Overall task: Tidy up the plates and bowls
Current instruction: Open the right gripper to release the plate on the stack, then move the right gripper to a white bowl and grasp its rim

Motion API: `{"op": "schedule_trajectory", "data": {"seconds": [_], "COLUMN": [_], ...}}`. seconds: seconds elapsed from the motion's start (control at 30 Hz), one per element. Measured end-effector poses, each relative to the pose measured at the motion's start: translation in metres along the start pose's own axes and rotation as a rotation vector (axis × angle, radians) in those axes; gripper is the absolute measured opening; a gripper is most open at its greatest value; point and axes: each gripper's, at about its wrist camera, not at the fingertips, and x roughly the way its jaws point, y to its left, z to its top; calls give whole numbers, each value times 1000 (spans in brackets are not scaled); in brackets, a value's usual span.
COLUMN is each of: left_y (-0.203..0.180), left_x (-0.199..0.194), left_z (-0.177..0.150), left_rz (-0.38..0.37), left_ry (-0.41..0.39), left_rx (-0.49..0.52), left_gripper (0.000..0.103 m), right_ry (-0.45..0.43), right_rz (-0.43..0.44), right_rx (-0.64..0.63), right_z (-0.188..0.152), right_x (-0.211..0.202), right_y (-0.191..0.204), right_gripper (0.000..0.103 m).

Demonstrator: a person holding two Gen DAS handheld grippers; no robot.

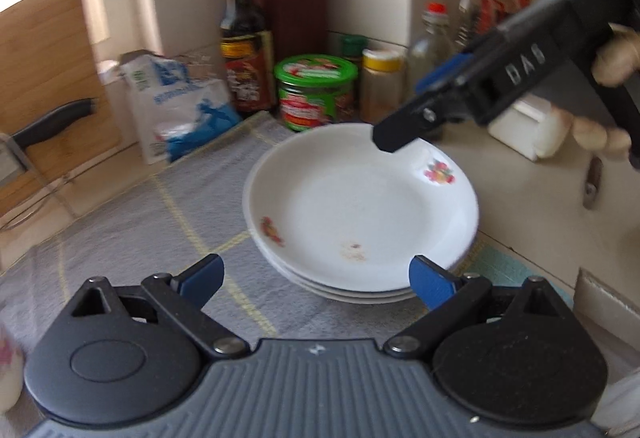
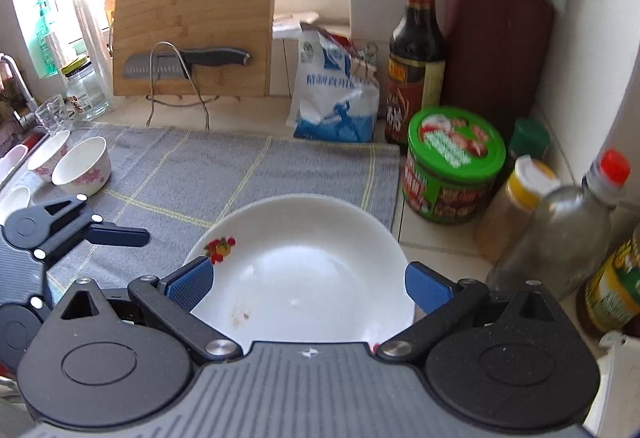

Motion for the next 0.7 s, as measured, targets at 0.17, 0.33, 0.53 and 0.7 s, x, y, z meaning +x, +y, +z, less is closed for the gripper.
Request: {"op": "schedule_trajectory", "data": {"seconds": [0.17,0.33,0.53,0.7], "left_y": [19,52,98,134], "left_x": [-29,-69,-121,-163], "left_z": [-13,-38,-70,-108], "left_rz": [157,277,371,422], "left_ry": [-28,-43,-44,-42], "left_rx": [-130,-207,-224,-233], "left_gripper": [99,99,99,99], "right_ry": [-88,-96,-93,-89], "right_rz": [-1,2,69,155], "right_rx": [-30,-85,-122,-175], "right_z": [8,14,23,32], "right_x": [5,17,30,49], "right_y": [23,68,144,216], "right_gripper": [103,103,103,103]}}
